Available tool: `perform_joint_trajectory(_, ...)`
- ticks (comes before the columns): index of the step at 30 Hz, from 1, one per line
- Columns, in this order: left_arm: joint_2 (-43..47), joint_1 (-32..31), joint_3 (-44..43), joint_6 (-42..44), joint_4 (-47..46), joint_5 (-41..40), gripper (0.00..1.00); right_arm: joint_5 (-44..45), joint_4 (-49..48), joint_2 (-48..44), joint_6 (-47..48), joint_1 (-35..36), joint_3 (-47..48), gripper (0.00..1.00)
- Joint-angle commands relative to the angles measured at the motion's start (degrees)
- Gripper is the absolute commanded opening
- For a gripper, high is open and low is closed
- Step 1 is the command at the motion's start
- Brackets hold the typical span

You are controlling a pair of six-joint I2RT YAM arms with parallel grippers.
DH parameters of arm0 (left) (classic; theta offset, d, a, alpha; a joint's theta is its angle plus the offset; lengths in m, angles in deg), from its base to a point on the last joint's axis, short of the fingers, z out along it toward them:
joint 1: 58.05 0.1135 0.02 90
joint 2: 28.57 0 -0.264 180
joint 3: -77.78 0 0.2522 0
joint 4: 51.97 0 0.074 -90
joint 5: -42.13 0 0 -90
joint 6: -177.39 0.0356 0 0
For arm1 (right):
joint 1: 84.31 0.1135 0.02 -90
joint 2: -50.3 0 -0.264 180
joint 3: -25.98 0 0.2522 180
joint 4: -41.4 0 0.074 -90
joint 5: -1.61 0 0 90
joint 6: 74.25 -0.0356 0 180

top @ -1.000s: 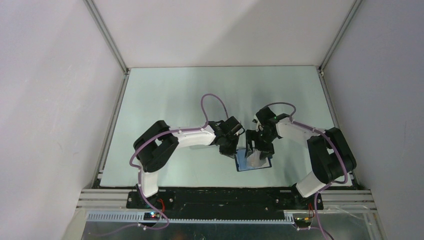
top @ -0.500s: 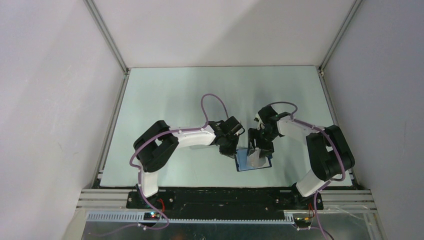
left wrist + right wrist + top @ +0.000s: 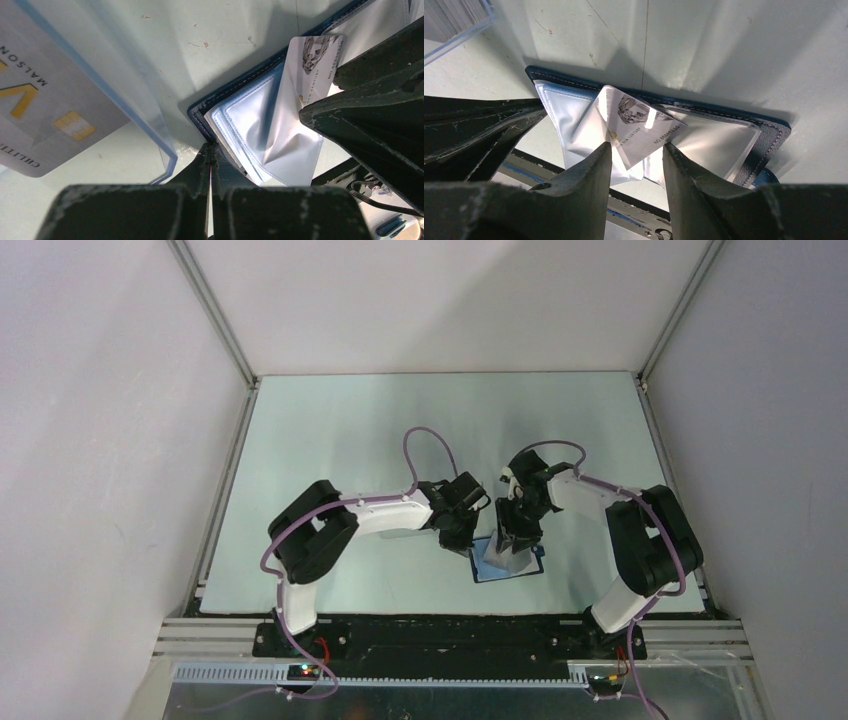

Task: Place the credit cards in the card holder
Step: Insert the credit card into the card holder.

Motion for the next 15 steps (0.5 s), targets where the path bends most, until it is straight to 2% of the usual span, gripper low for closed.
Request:
perform_joint_trajectory(1,-3.6,1.0,0.7,2.3,0.5,-5.6,0.00,2.9,-2.7,-0.1,0.5,0.6,1.4,0.47)
perform_joint_trajectory(5,-3.2,1.0,1.0,2.4,0.5,-6.0,0.00,3.6,-1.7,-1.5,-1.2,-0.1,1.4,0.53)
perform_joint_trajectory(9,-2.3,1.0,1.5,2.3,0.5,-6.7,0.00,4.0,-0.5,-4.1,-2.4,-1.4,1.2,0.64)
perform_joint_trajectory(15,2.1,1.0,3.2,2.0,0.5,-7.5,0.00,0.1,-1.1,-8.6,-4.1,-4.5,-1.2,0.65)
